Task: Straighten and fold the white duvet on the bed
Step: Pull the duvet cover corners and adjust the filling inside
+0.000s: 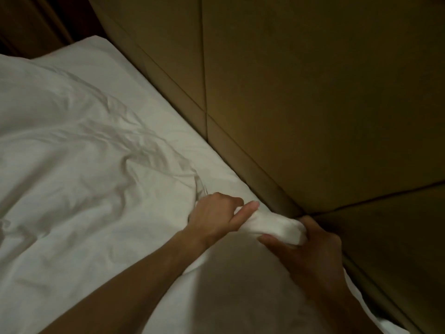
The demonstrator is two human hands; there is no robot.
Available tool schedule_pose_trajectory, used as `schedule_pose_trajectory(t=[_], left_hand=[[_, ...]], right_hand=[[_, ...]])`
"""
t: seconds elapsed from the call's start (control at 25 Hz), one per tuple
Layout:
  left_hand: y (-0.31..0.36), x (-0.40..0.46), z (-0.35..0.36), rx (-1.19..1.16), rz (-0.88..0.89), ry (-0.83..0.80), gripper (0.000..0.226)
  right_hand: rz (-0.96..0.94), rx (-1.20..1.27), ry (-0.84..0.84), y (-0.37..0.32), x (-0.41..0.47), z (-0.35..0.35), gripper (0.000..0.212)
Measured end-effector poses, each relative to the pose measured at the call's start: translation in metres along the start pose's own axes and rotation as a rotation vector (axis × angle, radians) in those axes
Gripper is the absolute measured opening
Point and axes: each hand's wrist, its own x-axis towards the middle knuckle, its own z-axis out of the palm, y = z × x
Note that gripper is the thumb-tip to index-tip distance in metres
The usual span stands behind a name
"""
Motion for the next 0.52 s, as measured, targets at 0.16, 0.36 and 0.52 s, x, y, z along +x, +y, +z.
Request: schedule_pose_trajectory(t=[0.16, 0.36, 0.52], left_hand=[[-0.003, 0.047, -0.023, 0.320, 0.422, 0.477, 0.065], [-0.059, 0.073, 0.040, 0.462, 0.291, 0.172, 0.069], [-0.064, 0.079, 0.040, 0.494, 0.177, 0.009, 0.065]], right_hand=[[0.077, -0.028, -0.001, 0.005, 0.008, 0.014, 0.093], [0.196, -0.291, -0.370, 0.020, 0.033, 0.048, 0.131], [0.124, -0.395, -0.330, 0.027, 0.040, 0.065, 0.105]])
